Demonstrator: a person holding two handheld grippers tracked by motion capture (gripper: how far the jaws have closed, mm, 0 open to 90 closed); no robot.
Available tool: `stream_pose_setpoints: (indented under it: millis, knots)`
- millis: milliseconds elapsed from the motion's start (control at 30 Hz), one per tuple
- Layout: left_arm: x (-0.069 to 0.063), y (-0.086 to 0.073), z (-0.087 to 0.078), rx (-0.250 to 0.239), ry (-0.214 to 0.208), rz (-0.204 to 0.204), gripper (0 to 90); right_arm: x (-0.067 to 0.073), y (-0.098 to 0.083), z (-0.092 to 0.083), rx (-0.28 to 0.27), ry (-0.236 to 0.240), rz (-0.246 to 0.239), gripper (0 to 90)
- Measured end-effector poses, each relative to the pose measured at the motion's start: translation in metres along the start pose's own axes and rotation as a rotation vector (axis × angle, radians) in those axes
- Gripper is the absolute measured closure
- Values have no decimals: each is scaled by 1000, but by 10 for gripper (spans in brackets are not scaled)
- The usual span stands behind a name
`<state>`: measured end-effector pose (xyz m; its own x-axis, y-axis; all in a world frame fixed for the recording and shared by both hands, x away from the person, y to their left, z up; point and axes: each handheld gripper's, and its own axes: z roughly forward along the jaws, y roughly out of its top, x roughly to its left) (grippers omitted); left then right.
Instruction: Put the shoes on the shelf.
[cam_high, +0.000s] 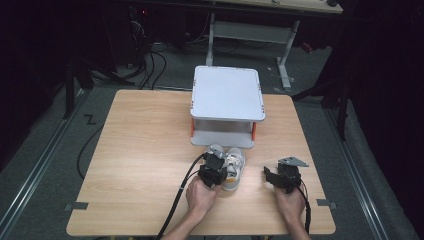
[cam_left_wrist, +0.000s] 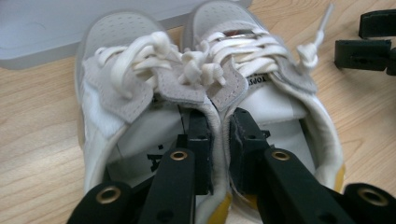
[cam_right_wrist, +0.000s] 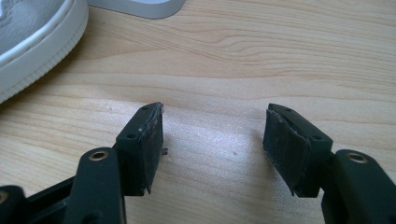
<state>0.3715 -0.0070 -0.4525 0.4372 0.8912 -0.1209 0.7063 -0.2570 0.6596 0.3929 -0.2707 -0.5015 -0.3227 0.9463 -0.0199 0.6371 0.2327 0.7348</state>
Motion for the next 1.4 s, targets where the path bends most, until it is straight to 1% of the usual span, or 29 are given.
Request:
stream_pose_setpoints:
  millis: [167,333,400,433,567,633,700,800,867,900,933,967,1033,1067,1100,1200,1267,1300,1400]
  knots:
    - [4,-3,-4,-4,-26,16,812,0,0,0,1,1,0,378]
    - [9,-5,-8,-10,-62,33,814,0,0,0,0,2,-2,378]
    - [11,-6,-11,-10,-82,40,815,0,0,0,0,2,-2,381]
    - [12,-6,-12,-9,-91,56,815,0,1,1,-1,5,-7,385]
    - [13,-7,-14,-7,-98,58,816,0,2,1,1,6,-8,386]
    - [16,-7,-16,-11,-106,66,816,0,3,1,8,4,-7,392]
    - [18,-7,-19,-13,-115,63,816,1,3,1,9,4,-9,411]
    - [20,-6,-22,-20,-116,67,816,2,3,0,6,20,-27,505]
    - [21,-4,-25,-25,-123,66,816,2,3,0,4,23,-29,555]
    - [22,-4,-26,-25,-127,64,816,2,3,-1,3,34,-26,608]
    - [23,-3,-27,-24,-130,66,816,2,3,-1,3,34,-26,608]
    - [24,-2,-28,-22,-133,68,816,0,4,-1,5,58,-23,660]
    - [25,0,-28,-24,-133,73,817,0,4,-2,9,70,-24,687]
    - [25,0,-29,-25,-132,71,817,0,4,-2,9,70,-24,687]
    - [27,3,-30,-28,-134,66,817,1,4,-3,15,84,-30,697]
    - [29,5,-31,-30,-142,63,817,2,4,-4,14,96,-39,695]
    - [30,7,-31,-33,-146,60,817,3,5,-6,-4,103,-49,686]
    - [30,10,-32,-33,-141,69,817,4,5,-10,-33,108,-55,674]
    - [30,14,-32,-36,-133,77,817,4,7,-13,-44,118,-53,672]
